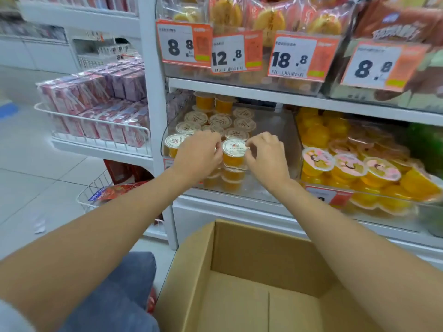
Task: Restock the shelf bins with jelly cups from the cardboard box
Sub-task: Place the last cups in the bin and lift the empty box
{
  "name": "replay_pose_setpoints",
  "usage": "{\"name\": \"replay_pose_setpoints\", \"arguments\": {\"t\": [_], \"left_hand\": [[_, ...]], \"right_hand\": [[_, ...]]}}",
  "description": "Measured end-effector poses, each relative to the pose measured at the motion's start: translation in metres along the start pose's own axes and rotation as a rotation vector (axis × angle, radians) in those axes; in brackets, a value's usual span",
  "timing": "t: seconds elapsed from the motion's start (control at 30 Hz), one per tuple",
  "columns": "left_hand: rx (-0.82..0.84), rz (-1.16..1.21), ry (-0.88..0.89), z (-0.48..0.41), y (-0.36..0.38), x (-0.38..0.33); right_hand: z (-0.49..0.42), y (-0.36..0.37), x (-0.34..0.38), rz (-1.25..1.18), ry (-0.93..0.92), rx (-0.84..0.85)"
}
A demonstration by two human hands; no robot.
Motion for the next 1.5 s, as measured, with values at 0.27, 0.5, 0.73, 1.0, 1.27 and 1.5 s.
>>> {"name": "replay_pose_setpoints", "arguments": {"t": [0.27,0.5,0.73,1.0,1.27,1.5], "left_hand": [[0.598,0.217,-0.225,0.129,0.1,-0.047],[0.746,-0.06,-0.035,0.169,0.169,-0.057],[0.972,0.02,-0.273,0.178,0.12,-0.073],[1.152,0.087,-0.482,0.191,0.028,-0.104],[1.099,0.03,-1.146,0.273,0.038,-0.092],[1.12,0.112,-1.081,0.3,0.041,-0.059]], "right_hand": [[0.139,0.019,-0.091,-0.146,0.178,0.23],[0.237,0.08,-0.194,-0.074,0.417,0.681],[0.279,0.014,-0.192,-0.04,0.649,0.896],[0.295,-0.101,-0.184,0.067,0.862,0.948],[0.348,-0.108,-0.239,0.155,1.333,0.842],[0.354,-0.086,-0.226,0.175,1.263,0.916]]}}
Point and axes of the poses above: each hand's wrist, its own z-axis away from the middle knuckle, its own y-axis out of the palm, x = y × z, the point moved 3 cm from there along -z, towards the middle knuckle, and after that the axes turned 7 degrees about y, right-handed, at the moved point
